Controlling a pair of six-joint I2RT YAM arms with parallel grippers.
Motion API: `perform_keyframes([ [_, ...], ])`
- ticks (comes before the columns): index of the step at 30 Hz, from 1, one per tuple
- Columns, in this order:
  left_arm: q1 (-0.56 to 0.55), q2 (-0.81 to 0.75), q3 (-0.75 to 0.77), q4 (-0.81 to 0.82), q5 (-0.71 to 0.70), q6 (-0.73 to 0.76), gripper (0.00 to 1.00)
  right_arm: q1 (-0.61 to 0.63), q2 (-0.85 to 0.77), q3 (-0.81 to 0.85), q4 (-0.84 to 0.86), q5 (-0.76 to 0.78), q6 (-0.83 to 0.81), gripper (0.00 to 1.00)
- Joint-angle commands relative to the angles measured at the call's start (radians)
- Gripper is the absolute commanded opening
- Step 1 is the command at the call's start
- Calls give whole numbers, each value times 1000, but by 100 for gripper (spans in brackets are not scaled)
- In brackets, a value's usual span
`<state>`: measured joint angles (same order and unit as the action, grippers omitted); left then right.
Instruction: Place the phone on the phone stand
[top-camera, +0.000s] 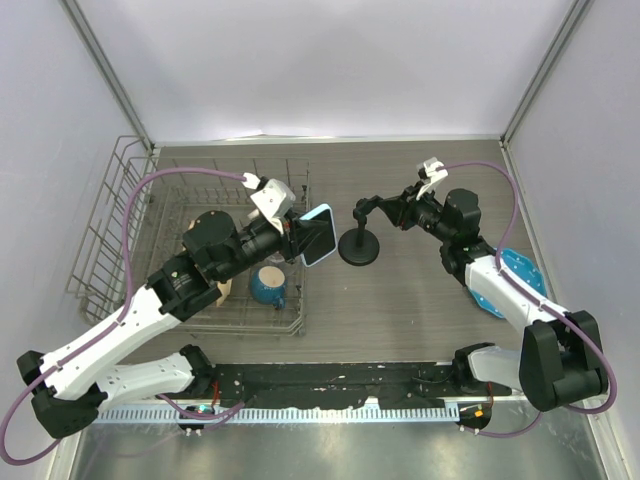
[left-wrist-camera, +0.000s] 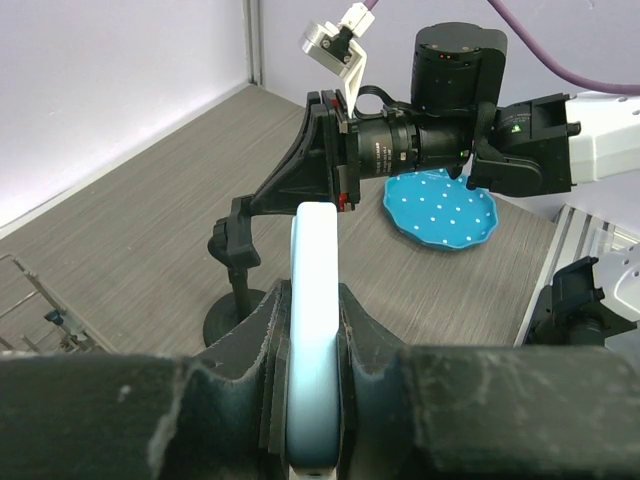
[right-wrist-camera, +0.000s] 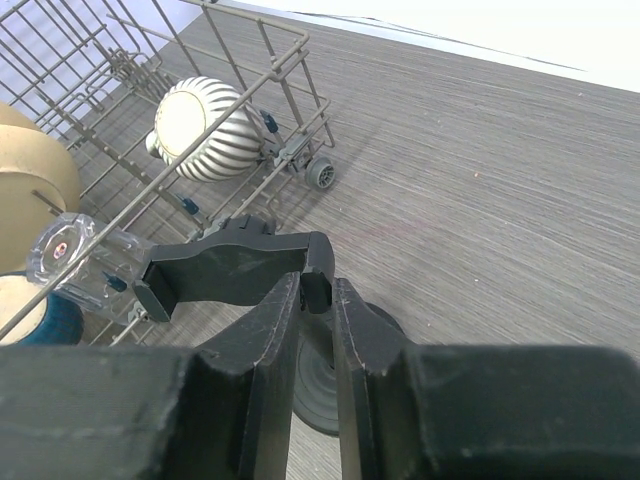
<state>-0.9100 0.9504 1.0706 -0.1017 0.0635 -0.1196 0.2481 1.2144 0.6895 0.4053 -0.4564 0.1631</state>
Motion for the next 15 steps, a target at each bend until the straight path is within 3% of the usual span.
perform_keyframes([
  [1,-4,-9,12,114,4,14,0,-3,13,8,73,-25,-13,22],
  [10,-6,19,14,123,12,8,0,-1,48,10,110,-74,-10,1],
  [15,-6,73,84,105,-1,-17,0,-1,42,-4,113,-42,-25,1],
])
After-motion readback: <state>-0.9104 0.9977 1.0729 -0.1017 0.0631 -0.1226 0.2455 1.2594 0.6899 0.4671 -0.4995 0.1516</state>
